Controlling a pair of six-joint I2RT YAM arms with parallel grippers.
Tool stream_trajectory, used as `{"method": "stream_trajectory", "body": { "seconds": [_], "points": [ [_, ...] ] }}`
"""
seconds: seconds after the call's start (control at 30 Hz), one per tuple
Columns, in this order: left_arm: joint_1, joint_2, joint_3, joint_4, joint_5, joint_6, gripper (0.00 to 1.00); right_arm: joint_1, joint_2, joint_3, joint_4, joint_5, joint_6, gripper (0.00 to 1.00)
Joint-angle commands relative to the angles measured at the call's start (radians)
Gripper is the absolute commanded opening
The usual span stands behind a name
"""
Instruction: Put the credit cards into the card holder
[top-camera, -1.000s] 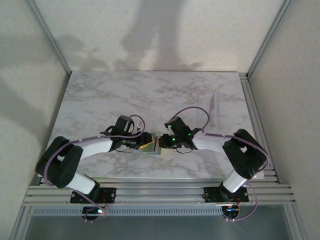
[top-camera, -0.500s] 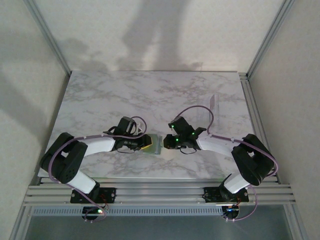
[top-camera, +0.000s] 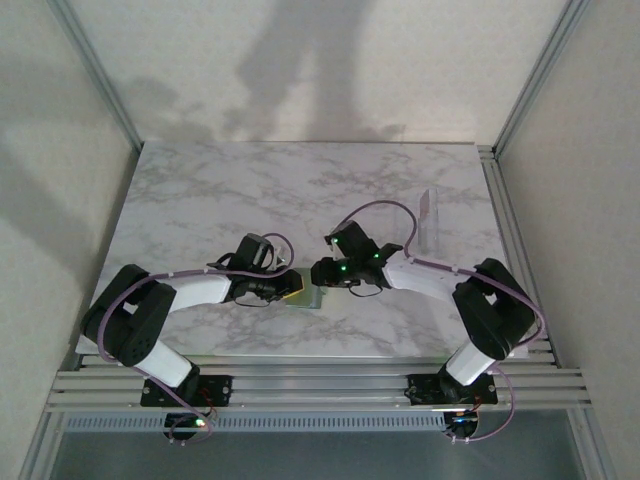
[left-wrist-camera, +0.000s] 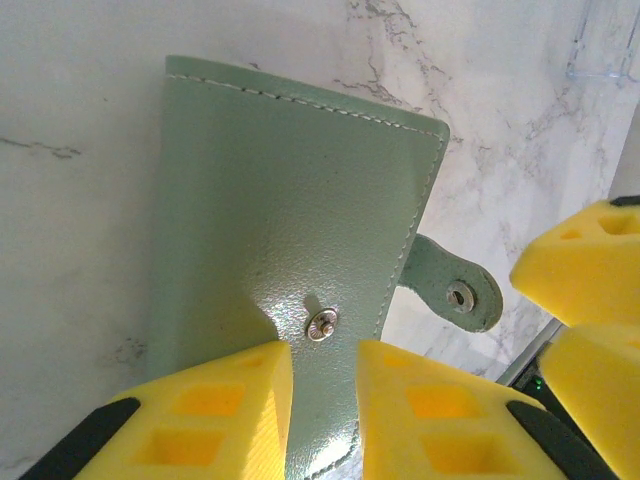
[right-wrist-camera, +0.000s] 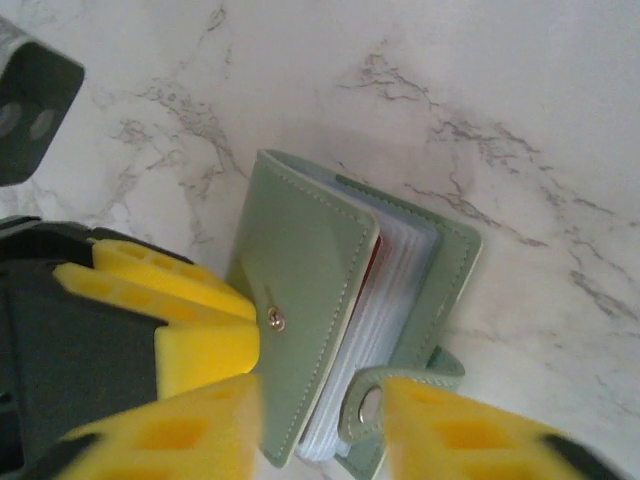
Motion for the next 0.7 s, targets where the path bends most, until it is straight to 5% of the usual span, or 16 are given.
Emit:
{"method": "stream_trajectory", "body": {
  "seconds": [0.0, 0.1, 0.37, 0.43, 0.47, 0.67],
  "points": [
    [-0.009, 0.029, 0.008, -0.046, -0.057, 0.010, 0.23, 0.016, 0.035, 0.039, -0.064, 0.049, -0.002, 0.15],
    [-0.009, 0.011, 0.010, -0.052, -0.055, 0.008, 0.23, 0.015, 0.030, 0.029, -0.074, 0.069, 0.005, 0.01],
    [-0.007, -0.024, 0.031, -0.079, -0.065, 0.007, 0.25, 0.016, -0.018, -0.007, -0.110, 0.101, 0.006, 0.00],
    [-0.007, -0.021, 0.034, -0.082, -0.065, 0.007, 0.25, 0.016, -0.024, -0.004, -0.115, 0.095, 0.000, 0.28],
    [-0.007, -0.021, 0.035, -0.085, -0.065, 0.009, 0.25, 0.016, -0.027, -0.003, -0.113, 0.093, 0.000, 0.33],
    [-0.007, -0.012, 0.036, -0.082, -0.062, 0.007, 0.25, 0.035, 0.007, 0.053, -0.123, 0.071, -0.024, 0.46]
  ]
}}
